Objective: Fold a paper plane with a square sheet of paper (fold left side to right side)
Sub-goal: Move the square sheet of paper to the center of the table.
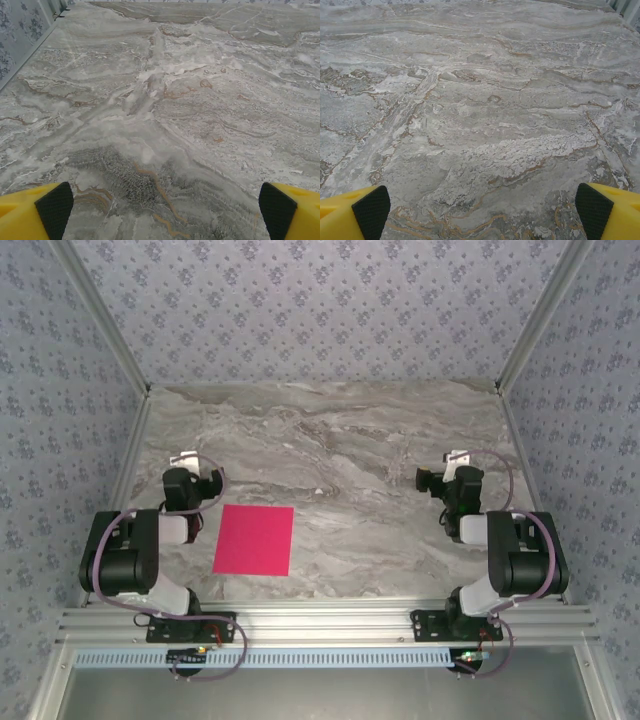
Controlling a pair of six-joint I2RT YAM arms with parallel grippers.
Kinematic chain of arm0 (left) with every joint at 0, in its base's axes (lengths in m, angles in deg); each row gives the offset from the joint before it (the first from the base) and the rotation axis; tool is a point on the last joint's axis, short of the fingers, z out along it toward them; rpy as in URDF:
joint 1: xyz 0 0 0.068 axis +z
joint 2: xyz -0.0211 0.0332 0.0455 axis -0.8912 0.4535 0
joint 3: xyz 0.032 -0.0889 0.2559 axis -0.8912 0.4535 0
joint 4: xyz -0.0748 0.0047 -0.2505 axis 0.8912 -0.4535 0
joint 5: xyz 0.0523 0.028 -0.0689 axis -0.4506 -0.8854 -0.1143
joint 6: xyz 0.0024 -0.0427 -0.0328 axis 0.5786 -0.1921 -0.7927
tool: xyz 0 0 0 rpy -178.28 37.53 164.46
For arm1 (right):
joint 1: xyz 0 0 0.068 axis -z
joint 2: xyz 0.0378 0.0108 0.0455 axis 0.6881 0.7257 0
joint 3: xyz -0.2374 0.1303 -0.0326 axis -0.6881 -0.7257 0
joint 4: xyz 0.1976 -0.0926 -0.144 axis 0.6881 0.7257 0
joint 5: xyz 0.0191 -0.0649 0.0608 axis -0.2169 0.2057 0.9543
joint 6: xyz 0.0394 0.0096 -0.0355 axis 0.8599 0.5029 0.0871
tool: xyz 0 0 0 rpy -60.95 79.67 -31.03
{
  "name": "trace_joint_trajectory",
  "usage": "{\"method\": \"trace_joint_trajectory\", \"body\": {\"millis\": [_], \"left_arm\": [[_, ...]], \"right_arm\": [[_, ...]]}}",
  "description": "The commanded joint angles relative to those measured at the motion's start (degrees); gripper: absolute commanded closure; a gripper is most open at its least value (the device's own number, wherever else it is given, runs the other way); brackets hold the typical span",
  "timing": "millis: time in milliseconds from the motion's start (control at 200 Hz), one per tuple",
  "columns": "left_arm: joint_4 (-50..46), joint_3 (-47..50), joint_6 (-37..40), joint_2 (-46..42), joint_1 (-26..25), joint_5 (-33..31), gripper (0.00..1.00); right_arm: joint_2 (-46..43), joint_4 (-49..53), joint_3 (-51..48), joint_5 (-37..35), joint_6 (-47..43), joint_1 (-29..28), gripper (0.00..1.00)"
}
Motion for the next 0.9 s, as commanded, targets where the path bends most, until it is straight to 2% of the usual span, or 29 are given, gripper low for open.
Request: {"method": "trace_joint_trajectory", "body": {"millis": [0, 894], "left_arm": [[0.3, -1.4, 0.7, 0.0, -0.3, 1.0, 0.02], [-0.5, -1.7, 0.0, -0.5, 0.0, 0.1, 0.02]], "right_arm": [[0.5, -1.5, 0.2, 0.1, -0.7, 0.3, 0.0], [0.5, -1.3, 0.4, 0.7, -0.5, 0.6, 0.0]]}}
